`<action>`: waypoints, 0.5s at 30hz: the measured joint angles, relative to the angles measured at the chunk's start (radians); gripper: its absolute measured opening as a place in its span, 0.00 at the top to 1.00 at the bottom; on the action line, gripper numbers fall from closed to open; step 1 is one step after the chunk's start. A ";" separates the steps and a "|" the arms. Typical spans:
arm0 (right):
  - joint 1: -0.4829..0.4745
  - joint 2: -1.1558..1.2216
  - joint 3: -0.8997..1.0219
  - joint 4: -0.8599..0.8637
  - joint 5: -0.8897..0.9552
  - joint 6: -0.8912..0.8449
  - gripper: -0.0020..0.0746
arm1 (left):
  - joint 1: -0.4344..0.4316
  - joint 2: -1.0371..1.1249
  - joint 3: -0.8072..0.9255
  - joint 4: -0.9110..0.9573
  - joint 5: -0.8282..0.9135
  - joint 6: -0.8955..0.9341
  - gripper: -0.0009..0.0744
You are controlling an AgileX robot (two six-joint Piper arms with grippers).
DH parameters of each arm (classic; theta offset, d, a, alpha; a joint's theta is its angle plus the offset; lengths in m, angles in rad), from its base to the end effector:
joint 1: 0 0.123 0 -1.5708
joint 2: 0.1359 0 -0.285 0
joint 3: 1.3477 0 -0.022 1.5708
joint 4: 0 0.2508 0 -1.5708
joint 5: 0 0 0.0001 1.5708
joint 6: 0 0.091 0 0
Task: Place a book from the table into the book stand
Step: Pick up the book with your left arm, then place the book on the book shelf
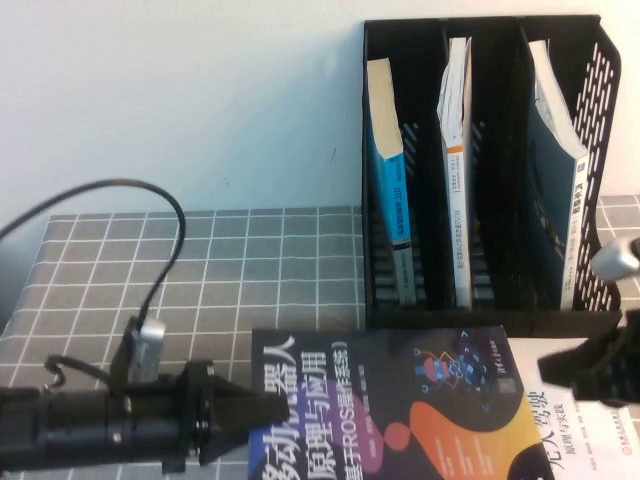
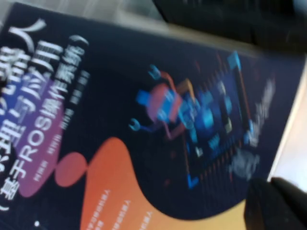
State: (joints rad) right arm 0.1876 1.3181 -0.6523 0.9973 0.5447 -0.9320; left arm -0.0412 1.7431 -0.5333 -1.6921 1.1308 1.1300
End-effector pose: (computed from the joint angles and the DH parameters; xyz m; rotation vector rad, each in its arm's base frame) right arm 0.2283 0.0837 0.2233 -0.4331 2.4080 0.6330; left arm 0.2371 -0.0916 0.1475 -0.2805 2.4209 -1.6983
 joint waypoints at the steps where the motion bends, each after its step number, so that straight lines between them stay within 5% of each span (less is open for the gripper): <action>1: 0.000 -0.026 -0.011 -0.015 0.002 0.000 0.98 | 0.000 -0.031 -0.011 0.006 -0.008 -0.025 0.83; 15: -0.020 -0.239 -0.136 -0.261 0.002 0.144 0.98 | -0.002 -0.368 -0.387 0.115 -0.029 -0.404 0.84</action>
State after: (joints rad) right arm 0.1675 1.0793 -0.7883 0.7358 0.5465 -0.7879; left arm -0.0429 1.3749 -0.9207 -1.5769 1.1014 0.7264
